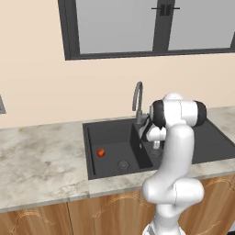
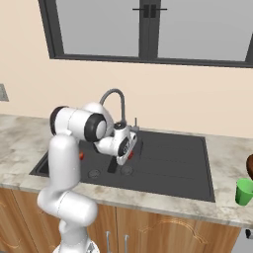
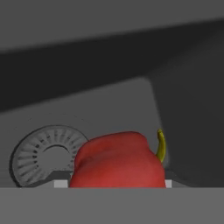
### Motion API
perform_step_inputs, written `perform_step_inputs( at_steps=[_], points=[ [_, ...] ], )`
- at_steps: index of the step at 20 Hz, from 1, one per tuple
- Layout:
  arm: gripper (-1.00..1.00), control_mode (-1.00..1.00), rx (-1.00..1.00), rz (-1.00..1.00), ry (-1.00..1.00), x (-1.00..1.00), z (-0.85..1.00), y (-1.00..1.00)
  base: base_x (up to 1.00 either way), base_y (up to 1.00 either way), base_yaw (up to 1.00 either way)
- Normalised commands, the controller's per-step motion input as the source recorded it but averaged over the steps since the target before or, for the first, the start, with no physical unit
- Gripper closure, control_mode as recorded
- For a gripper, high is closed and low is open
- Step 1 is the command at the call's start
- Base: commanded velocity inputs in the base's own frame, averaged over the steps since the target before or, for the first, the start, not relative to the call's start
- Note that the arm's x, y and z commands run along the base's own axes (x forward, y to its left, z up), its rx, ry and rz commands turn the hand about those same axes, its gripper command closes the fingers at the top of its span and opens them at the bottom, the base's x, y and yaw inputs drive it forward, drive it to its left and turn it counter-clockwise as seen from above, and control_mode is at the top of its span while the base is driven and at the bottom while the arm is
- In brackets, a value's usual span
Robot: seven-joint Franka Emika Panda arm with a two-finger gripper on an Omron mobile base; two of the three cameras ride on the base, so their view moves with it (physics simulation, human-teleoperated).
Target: Remove the bell pepper and apple from the sink. Then move the bowl and cup from the counter to the sink for washing.
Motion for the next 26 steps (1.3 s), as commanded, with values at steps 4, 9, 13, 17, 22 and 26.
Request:
perform_step_inputs(
  at_steps=[4, 9, 13, 17, 22, 26],
  points=[
    [1.00, -1.00, 0.00, 0.00, 0.00, -0.31, 0.50, -0.07, 0.00, 0.00, 0.00],
    [1.00, -1.00, 0.00, 0.00, 0.00, -0.32, 0.52, -0.09, 0.00, 0.00, 0.00],
    [1.00, -1.00, 0.00, 0.00, 0.01, -0.37, 0.52, -0.08, 0.00, 0.00, 0.00],
    [1.00, -1.00, 0.04, 0.00, 0.00, -0.45, 0.49, -0.02, 0.00, 0.00, 0.00],
    [1.00, -1.00, 0.07, 0.00, 0.00, -0.49, 0.45, 0.01, 0.00, 0.00, 0.00],
    [1.00, -1.00, 0.03, -0.04, 0.00, -0.46, 0.39, 0.09, 0.00, 0.00, 0.00]
  ],
)
